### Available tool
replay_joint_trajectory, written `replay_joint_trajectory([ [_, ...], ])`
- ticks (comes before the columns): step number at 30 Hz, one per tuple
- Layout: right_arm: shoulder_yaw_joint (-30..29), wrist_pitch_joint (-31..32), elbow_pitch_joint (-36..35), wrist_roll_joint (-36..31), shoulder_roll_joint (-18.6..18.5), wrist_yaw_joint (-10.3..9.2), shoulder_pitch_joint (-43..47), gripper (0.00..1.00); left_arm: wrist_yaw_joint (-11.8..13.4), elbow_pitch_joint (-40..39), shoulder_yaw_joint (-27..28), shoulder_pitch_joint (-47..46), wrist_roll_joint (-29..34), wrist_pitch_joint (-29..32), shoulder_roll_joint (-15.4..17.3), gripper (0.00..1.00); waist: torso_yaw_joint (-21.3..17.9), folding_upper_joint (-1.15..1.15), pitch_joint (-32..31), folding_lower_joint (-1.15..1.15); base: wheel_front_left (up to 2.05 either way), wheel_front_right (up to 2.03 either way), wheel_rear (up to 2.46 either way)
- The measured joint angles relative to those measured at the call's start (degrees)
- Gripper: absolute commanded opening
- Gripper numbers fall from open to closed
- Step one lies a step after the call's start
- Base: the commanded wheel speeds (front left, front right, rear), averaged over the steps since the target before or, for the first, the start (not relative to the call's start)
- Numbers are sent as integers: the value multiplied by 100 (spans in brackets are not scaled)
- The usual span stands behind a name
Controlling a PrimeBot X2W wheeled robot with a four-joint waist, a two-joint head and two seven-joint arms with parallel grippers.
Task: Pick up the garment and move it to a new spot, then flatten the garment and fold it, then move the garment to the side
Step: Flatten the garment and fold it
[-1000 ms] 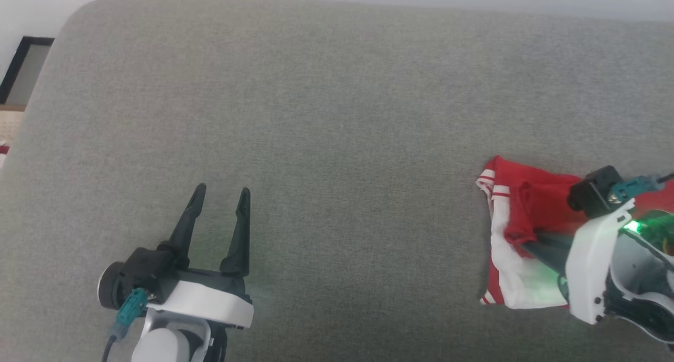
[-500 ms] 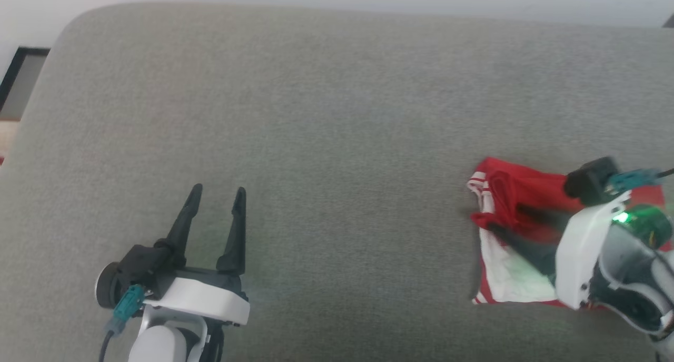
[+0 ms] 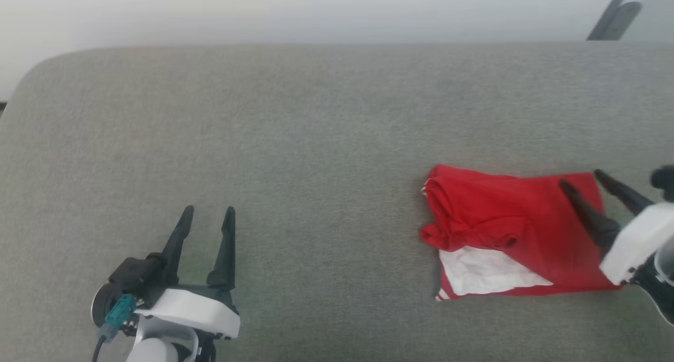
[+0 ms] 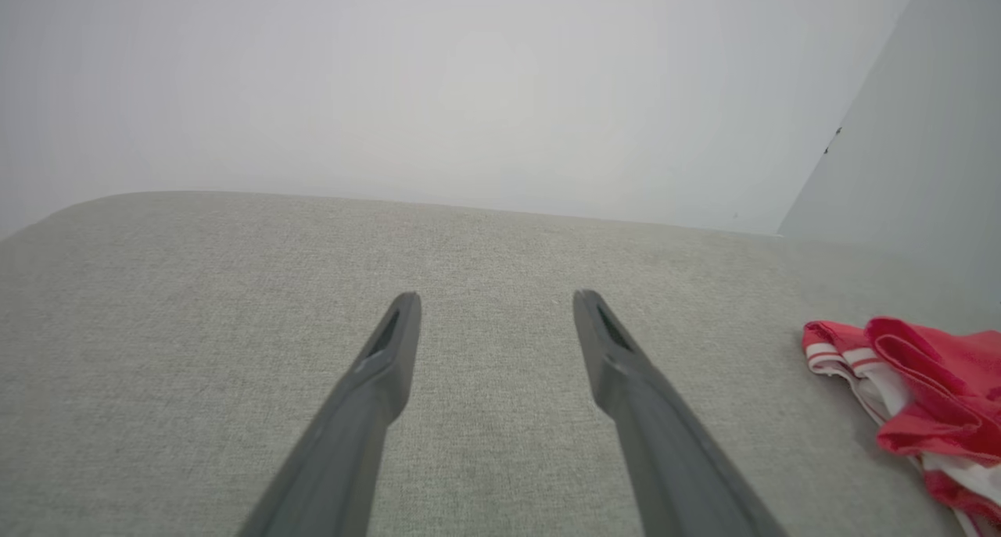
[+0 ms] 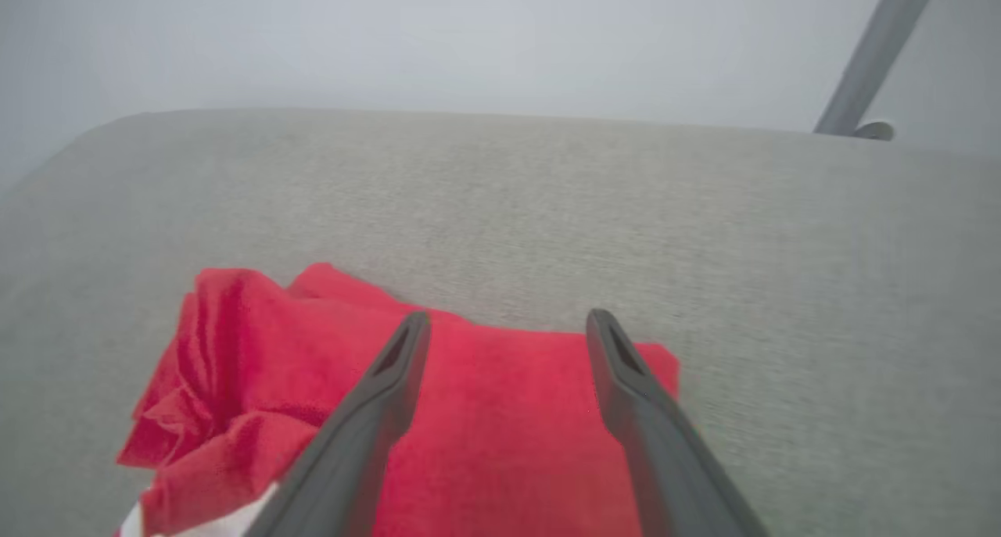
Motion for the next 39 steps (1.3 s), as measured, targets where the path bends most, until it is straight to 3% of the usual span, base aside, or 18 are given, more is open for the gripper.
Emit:
replay_joint_trajectory([
  [7,151,-1223,670,-233,146,1,-42,100,0,69,126,224,-80,0,18,100,-237,0,-281,0,0,0,0],
  [10,118,-1327,687,-374,196,0,-30,100,0,15,202,353,-92,0,4,100,-286,0,-385,0,0,0,0],
  [16,-416,-1380,366,-832,416,1,327,100,0,-274,456,861,-49,0,-13,100,-383,0,-658,0,0,0,0],
  [27,-1537,-1381,-616,-1261,703,1,1762,100,0,-1044,721,1651,159,0,-49,100,-271,0,-780,0,0,0,0],
  [39,-2001,-1261,-1159,-1485,925,1,2226,100,0,-1296,733,1866,111,0,-132,100,-229,0,-707,0,0,0,0],
])
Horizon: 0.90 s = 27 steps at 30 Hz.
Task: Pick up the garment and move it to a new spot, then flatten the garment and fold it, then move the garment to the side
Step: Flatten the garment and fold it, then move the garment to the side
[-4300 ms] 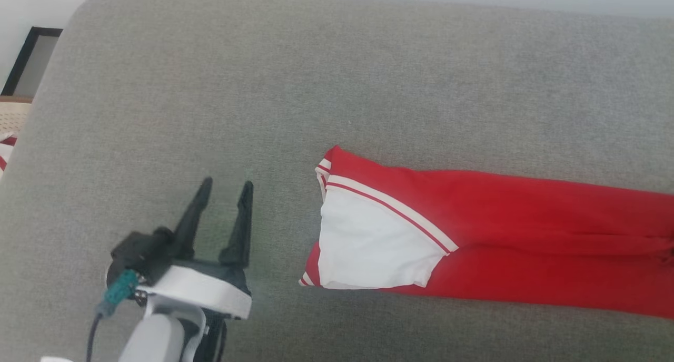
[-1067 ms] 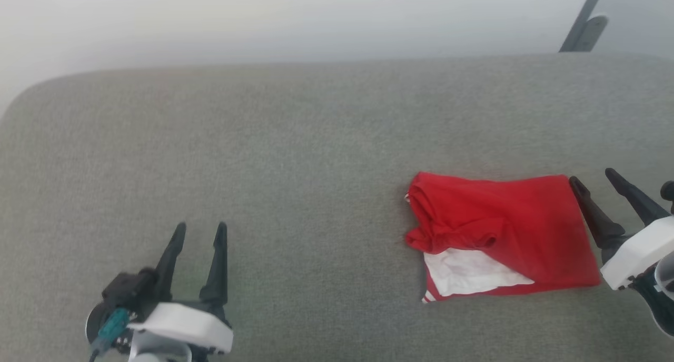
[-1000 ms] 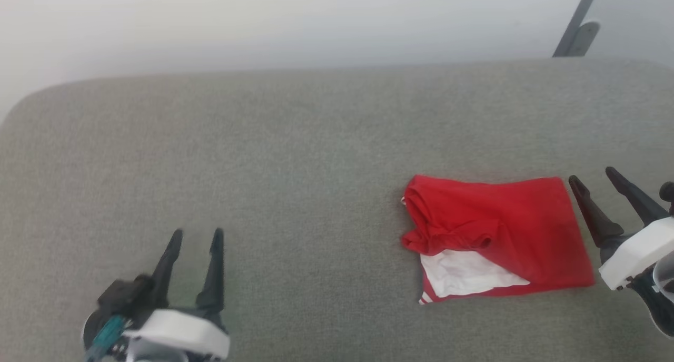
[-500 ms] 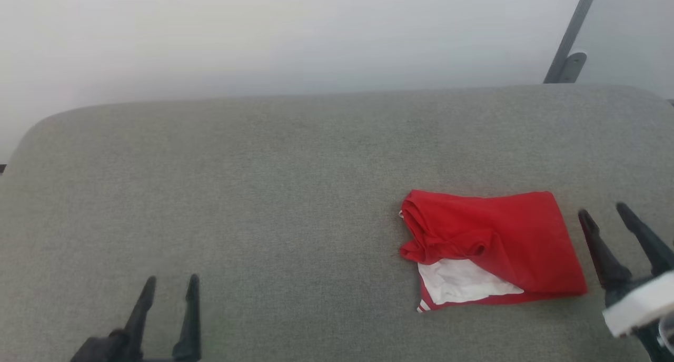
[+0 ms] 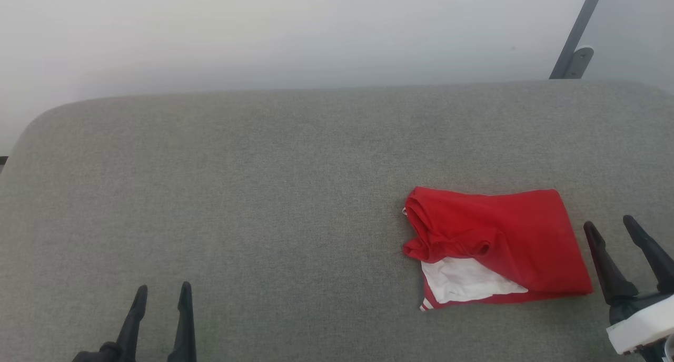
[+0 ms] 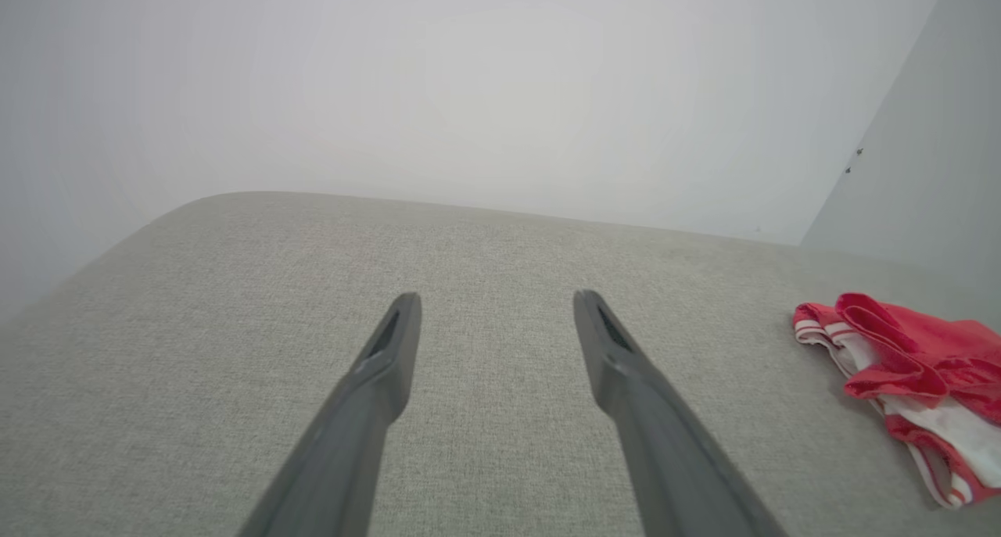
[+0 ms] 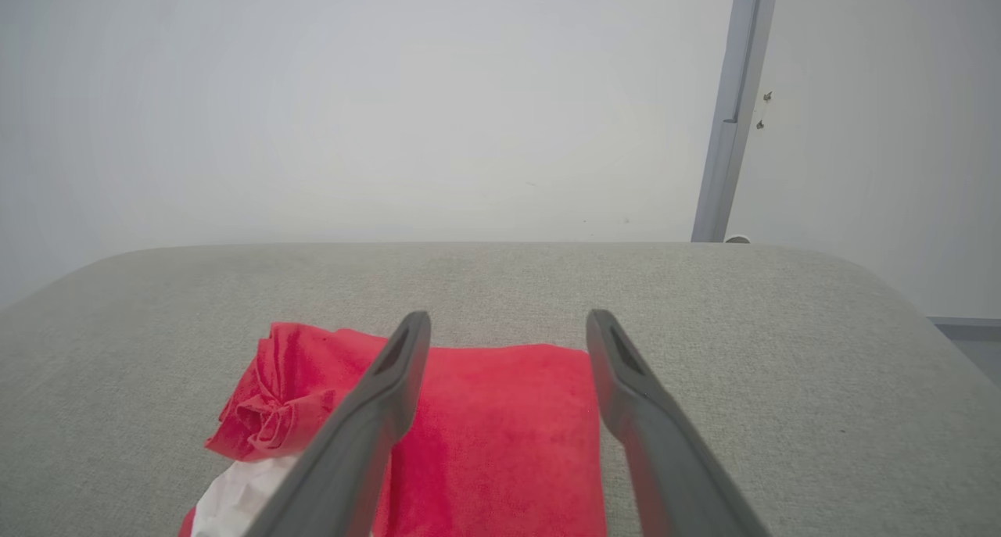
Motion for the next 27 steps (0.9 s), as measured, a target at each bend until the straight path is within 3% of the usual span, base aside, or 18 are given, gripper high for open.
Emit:
replay_joint_trajectory([
  [9,2,202,-115,-37,16,0,-13,100,0,52,-125,-119,22,0,-9,100,-3,0,88,0,0,0,0],
  [14,104,627,-167,69,-220,0,-347,100,0,57,-267,-393,63,0,-12,100,12,0,269,0,0,0,0],
  [20,450,2029,45,272,-951,0,-1021,100,0,136,-556,-1004,198,-1,-12,100,56,0,697,0,0,0,0],
  [27,970,3949,175,1102,-1625,3,-1681,100,0,350,-928,-1752,186,0,-14,100,160,0,1288,0,0,0,0],
])
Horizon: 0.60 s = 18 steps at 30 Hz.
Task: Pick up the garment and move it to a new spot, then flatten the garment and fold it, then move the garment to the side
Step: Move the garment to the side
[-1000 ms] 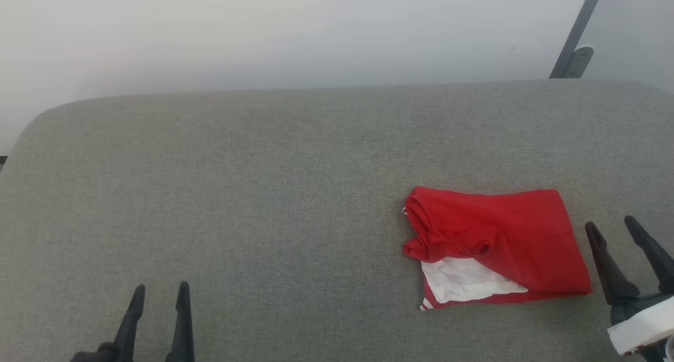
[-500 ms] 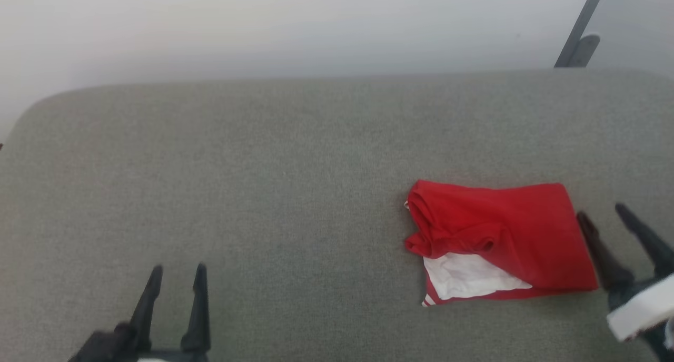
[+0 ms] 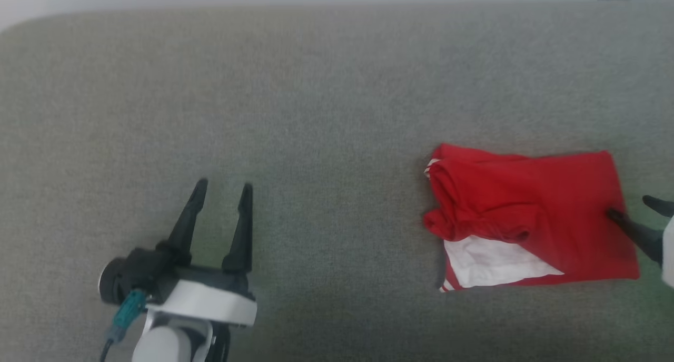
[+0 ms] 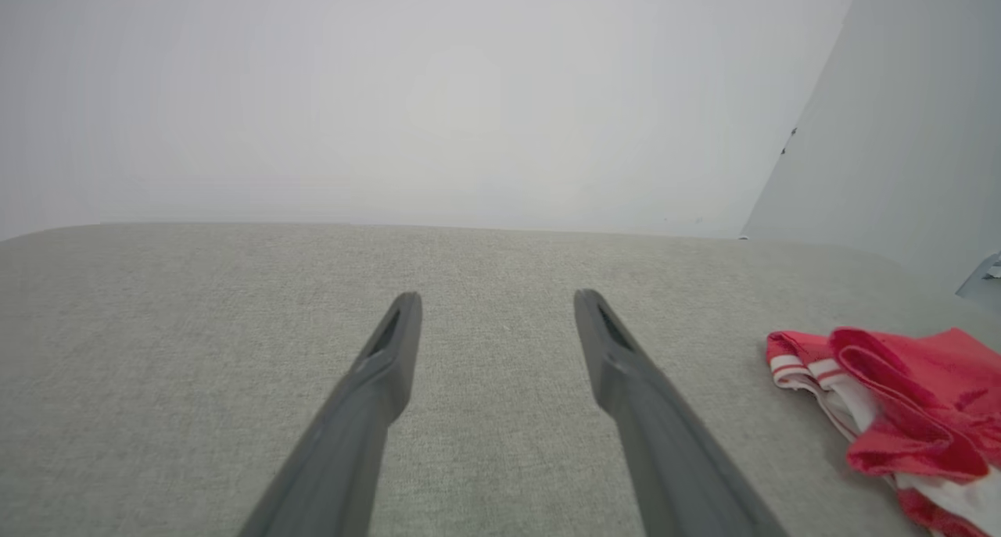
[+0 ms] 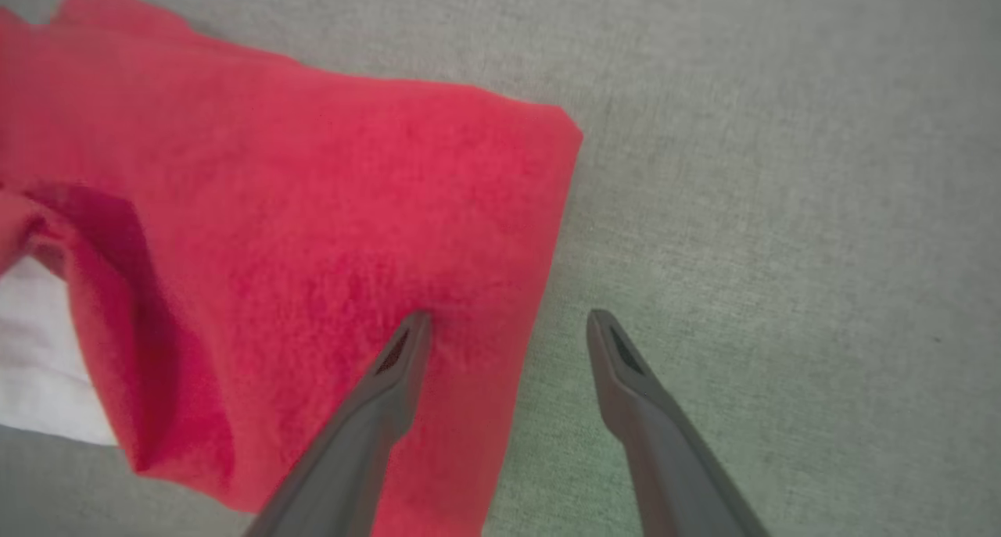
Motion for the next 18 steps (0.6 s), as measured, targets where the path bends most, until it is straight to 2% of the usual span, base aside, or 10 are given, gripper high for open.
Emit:
replay_joint_trajectory([
  [4,101,754,167,464,-120,0,-287,100,47,70,-147,-374,-53,0,0,100,67,0,424,0,0,0,0],
  [10,296,1135,53,738,-345,2,-463,100,102,132,-270,-734,-70,0,-4,100,137,0,891,0,0,0,0],
  [11,296,1131,41,759,-359,3,-482,69,104,147,-264,-763,-69,0,-4,100,138,0,952,0,0,0,0],
  [12,296,1099,36,788,-365,4,-516,33,108,168,-259,-794,-63,0,0,100,132,0,1005,0,0,0,0],
  [13,298,1039,30,798,-368,7,-543,3,108,183,-257,-825,-52,0,1,100,117,0,1046,0,0,0,0],
  [14,288,973,41,842,-352,11,-554,0,108,193,-246,-848,-22,0,-1,100,86,0,1072,0,0,0,0],
  [18,253,554,99,978,-189,16,-620,0,101,207,-205,-976,78,0,-1,100,-105,0,1117,0,0,0,0],
])
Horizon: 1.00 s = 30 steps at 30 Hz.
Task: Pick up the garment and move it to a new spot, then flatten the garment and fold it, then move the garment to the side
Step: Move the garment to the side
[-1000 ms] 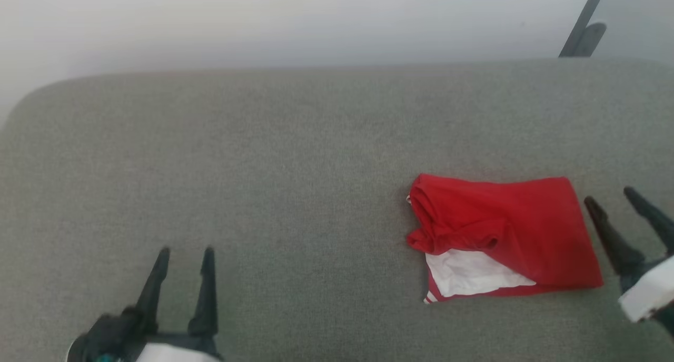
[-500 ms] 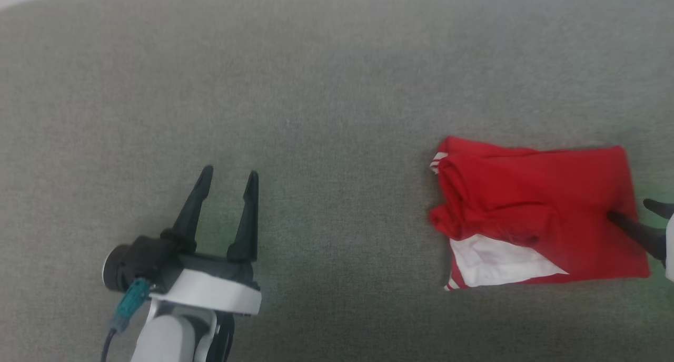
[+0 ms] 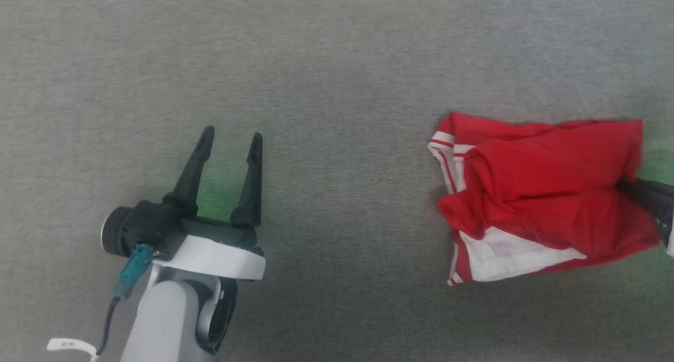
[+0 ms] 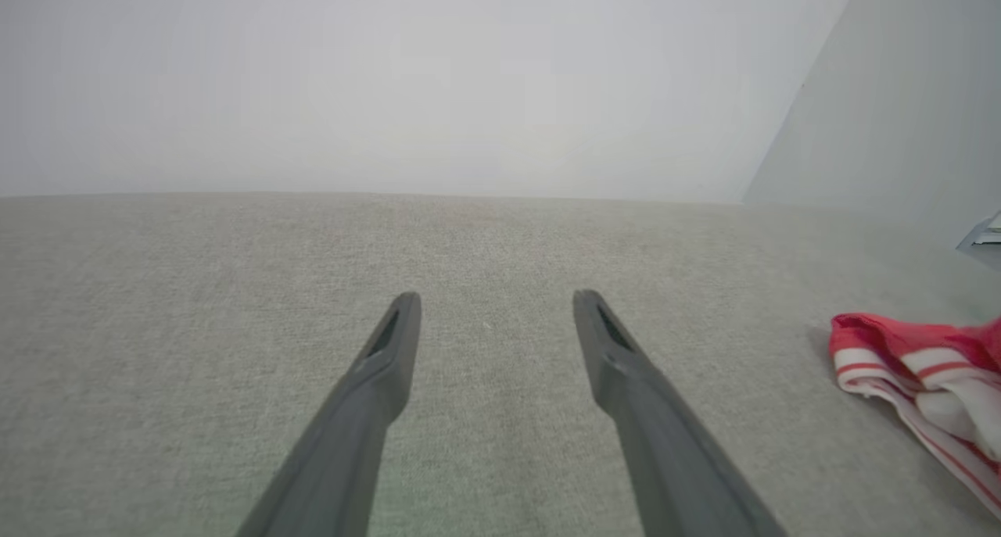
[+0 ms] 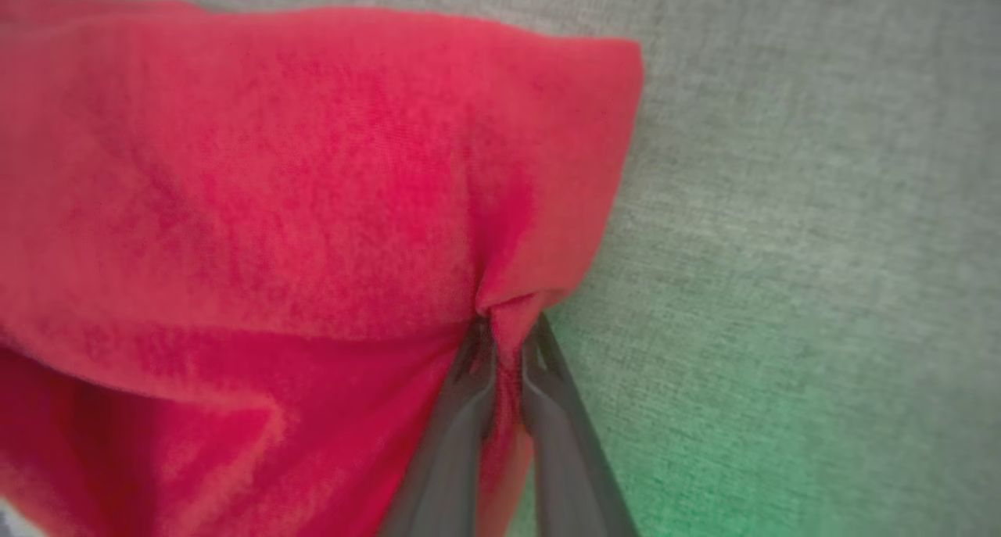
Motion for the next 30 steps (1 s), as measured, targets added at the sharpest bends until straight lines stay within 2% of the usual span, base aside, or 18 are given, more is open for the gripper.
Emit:
replay_joint_trajectory([
  [4,-223,-502,160,121,51,30,-44,0,-44,-1,14,-149,171,0,-1,100,-264,0,49,0,0,0,0],
  [11,-958,-1317,889,219,-291,-15,-181,0,-78,-1,-144,-775,422,0,116,100,-713,0,289,0,0,0,0],
  [16,-1376,-2079,1764,105,-433,-15,-755,0,-94,172,-505,-1536,539,0,324,100,-1011,0,675,0,0,0,0],
  [24,-1206,-2958,3238,-456,-363,-14,-2036,0,-101,438,-1039,-2765,580,0,506,100,-1251,0,1320,0,0,0,0],
  [30,-757,-3217,4038,-610,65,-15,-2791,0,-101,519,-1182,-3166,582,-10,603,100,-1329,0,1625,0,0,0,0],
])
